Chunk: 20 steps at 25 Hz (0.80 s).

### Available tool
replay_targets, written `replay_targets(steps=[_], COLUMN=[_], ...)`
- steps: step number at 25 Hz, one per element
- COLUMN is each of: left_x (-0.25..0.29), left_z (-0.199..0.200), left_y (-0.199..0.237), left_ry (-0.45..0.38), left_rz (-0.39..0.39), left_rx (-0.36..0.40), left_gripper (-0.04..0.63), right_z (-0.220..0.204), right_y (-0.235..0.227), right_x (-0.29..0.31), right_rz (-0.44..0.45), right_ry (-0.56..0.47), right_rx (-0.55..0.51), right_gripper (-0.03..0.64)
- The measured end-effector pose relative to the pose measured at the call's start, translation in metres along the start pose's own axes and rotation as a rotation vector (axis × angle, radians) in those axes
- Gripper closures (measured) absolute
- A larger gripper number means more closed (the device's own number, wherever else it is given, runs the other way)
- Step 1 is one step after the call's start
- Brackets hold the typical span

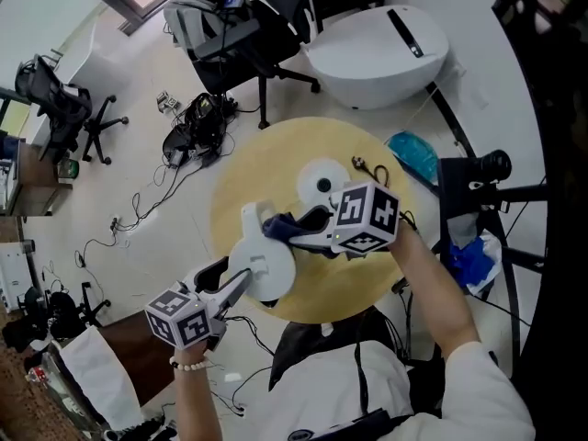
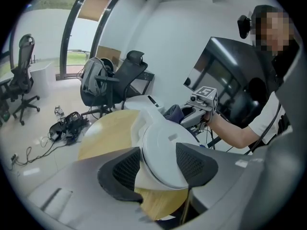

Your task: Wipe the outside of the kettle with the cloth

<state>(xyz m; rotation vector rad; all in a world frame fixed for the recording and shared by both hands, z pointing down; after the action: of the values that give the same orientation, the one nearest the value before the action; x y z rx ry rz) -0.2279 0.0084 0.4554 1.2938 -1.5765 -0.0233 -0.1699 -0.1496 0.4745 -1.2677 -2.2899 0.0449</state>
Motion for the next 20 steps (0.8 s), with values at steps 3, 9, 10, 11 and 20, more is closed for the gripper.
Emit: replay_targets(steps=[3,9,10,11,20], left_x=[0.000,-0.003,-0.003,-0.003,-0.005], left_z=[0.000,-0.001,-0.001,-0.002,-0.004], left_y=[-0.001,-0.003,-0.003,-0.002,-0.002], left_ry=[0.002,-0.034,-0.043,-0.050,-0.101], left_rz=[0.010,0.038,0.041,0.043,0.059], left_rx=[-0.011,-0.061,-0.070,-0.076,-0.118], left_gripper=[0.351,0.351,0.351,0.351,0.351], right_z=[-0.011,-0.059,-0.070,-0.081,-0.153], right_y=[-0.006,-0.021,-0.025,-0.028,-0.050], right_x=[0.008,0.033,0.038,0.043,0.074], right_rz=[0.001,-0.041,-0.053,-0.064,-0.202], right_ry=[0.014,0.093,0.115,0.139,0.298], right_rx=[0.017,0.101,0.116,0.128,0.277], right_gripper=[0.546,0.546,0.546,0.546,0.546])
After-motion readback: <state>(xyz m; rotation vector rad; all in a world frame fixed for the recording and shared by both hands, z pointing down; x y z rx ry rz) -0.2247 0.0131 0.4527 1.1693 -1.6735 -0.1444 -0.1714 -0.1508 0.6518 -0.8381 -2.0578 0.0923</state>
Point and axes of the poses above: the fingertips, and each gripper's own axes: x forward along the fingers, y to its left, z out of its top, the point moved 4 cm from there along -x, backward along the fingers, and after that the axes turned 14 degrees about -x, right-handed, at the moved point
